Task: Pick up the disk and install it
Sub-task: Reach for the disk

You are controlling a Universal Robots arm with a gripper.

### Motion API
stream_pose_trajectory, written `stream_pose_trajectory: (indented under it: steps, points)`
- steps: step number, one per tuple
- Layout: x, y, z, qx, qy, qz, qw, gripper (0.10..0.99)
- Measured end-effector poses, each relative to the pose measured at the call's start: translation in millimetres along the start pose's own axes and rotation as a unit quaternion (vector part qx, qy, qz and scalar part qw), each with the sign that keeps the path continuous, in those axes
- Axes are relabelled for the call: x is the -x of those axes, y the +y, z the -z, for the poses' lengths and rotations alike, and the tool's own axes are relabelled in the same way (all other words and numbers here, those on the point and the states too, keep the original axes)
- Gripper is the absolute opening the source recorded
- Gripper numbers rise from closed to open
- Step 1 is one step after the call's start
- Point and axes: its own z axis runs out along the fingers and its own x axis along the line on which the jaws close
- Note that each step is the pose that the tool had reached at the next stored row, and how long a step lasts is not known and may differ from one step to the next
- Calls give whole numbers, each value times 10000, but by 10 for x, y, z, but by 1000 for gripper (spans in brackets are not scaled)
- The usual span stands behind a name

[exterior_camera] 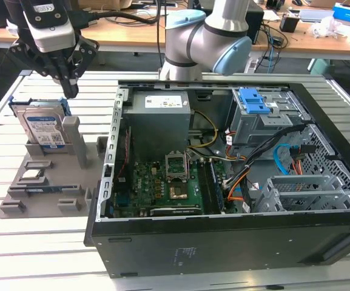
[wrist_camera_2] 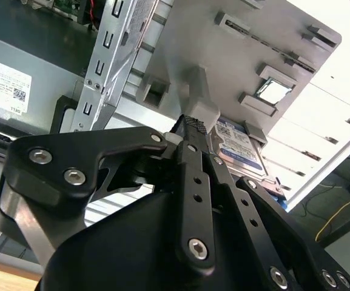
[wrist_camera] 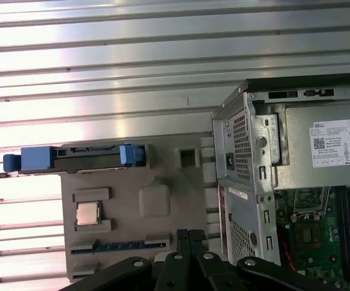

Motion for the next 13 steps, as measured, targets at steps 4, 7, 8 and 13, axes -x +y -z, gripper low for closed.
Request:
stream_pose_trajectory:
  steps: [4,7,8,13]
  points:
    - [-45,-3,1,0,0,0,10000,106]
    - [-85,-6,2,0,0,0,10000,106]
    - [-101,-8,2,0,0,0,10000,106]
    - [-170,-13,3,0,0,1,10000,106]
